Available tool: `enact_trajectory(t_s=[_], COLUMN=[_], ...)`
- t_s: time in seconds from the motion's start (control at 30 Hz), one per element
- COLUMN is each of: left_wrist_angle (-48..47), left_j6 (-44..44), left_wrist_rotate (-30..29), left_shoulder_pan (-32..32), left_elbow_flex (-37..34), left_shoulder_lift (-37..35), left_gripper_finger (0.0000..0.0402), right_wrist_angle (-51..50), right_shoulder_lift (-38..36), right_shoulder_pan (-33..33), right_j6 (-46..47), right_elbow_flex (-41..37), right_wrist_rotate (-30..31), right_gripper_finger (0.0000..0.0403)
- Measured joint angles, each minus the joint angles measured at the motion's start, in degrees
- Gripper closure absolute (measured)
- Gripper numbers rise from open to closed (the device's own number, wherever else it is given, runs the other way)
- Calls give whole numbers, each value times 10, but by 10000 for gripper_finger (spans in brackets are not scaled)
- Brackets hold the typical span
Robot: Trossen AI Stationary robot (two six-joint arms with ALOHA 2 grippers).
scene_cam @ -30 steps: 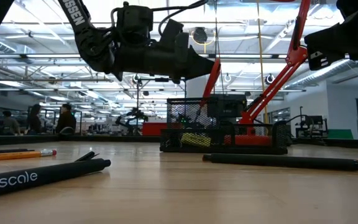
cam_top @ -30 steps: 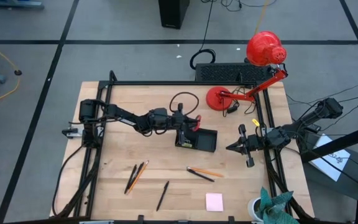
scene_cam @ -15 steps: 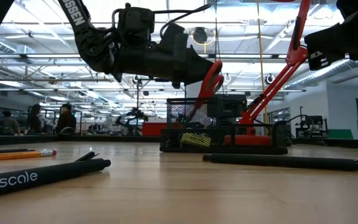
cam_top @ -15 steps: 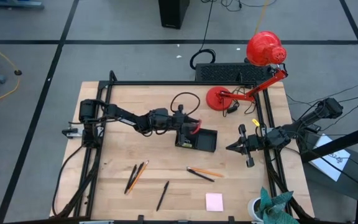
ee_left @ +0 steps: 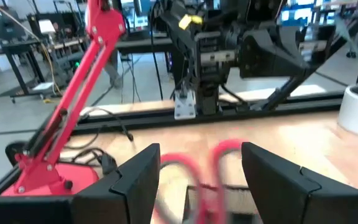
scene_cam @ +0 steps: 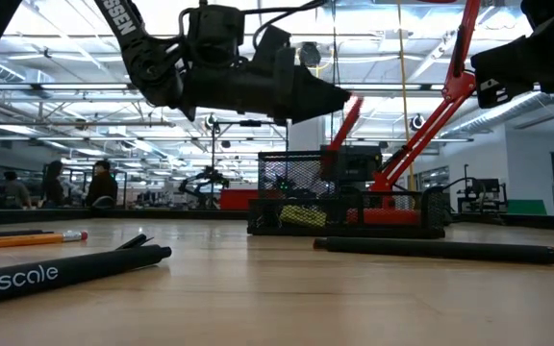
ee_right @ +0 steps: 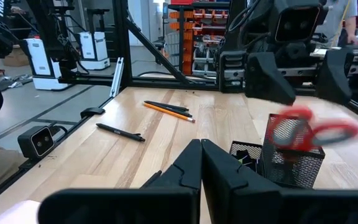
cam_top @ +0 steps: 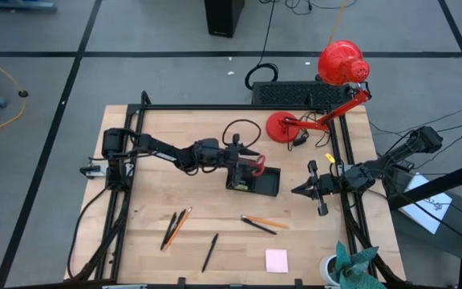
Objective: Pick and place office supplies into organizer
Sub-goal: Put the red scissors into the black desk organizer, then put the yellow pencil into the black desk organizer
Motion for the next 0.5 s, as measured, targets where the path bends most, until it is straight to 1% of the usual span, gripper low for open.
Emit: enact_trajectory(t_s=[0.13, 0.3, 0.4, 0.5], left_wrist_angle=[-22, -22, -17, -28], left_j6=[10, 10, 32, 55], left_wrist_rotate=[-1, -5, -4, -2], left_shoulder_pan=[0, 0, -1, -7], left_elbow_flex=[0, 0, 0, 0], left_shoulder_lift=[0, 0, -1, -24], left_gripper_finger=[175, 178, 177, 180], right_wrist_angle=[0, 0, 0, 0], right_shoulder_lift=[0, 0, 0, 0], right_shoulder_pan=[0, 0, 0, 0], right_j6=[0, 0, 0, 0], right_elbow_flex=[0, 0, 0, 0], right_wrist_rotate=[0, 0, 0, 0], right_gripper_finger=[403, 403, 403, 403])
